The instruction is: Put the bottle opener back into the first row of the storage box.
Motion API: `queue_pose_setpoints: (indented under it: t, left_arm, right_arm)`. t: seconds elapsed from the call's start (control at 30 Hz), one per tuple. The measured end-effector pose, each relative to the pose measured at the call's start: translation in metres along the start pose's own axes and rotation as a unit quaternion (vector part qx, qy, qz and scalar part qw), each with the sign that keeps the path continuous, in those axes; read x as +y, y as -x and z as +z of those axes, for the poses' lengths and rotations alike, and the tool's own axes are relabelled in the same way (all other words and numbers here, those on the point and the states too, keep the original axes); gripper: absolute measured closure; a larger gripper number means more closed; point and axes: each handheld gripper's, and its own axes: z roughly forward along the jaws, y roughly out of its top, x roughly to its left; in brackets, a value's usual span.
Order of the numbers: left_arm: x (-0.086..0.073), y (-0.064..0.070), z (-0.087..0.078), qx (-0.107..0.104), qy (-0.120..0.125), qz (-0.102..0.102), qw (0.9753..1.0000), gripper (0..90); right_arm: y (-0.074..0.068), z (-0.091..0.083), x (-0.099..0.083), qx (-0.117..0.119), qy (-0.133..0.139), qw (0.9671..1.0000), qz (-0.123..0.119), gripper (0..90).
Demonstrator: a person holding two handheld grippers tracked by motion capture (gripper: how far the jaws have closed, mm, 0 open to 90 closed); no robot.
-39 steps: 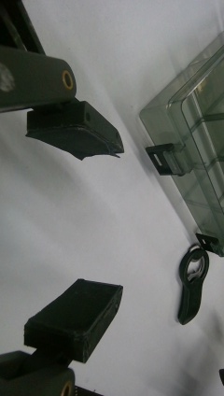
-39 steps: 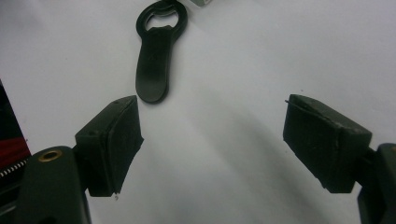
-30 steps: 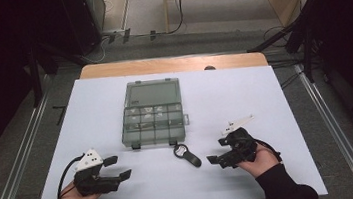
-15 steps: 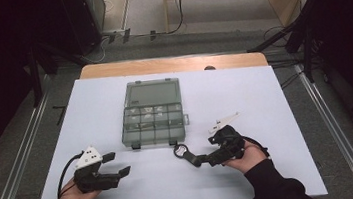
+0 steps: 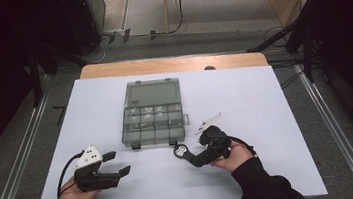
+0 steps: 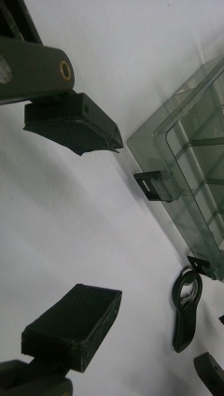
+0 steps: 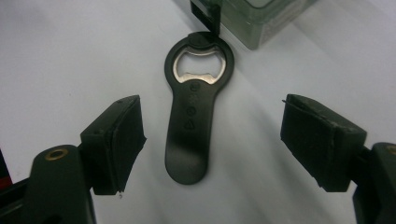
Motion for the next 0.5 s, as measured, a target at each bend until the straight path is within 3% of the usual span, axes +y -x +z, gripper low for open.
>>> queue_pose_setpoints:
  t: [0.3,0.5]
  left_arm:
    - [0.002,-0.008,0.001,-0.005,-0.009,0.005,0.9999,23.2]
    - [0.003,-0.009,0.001,-0.006,0.002,0.011,0.9999,23.2]
  right_arm:
    - [-0.008,0.01,0.01,-0.009,-0.02,0.9998,0.001,28.2]
    - [-0.012,0.016,0.012,-0.009,-0.036,0.9993,0.004,33.0]
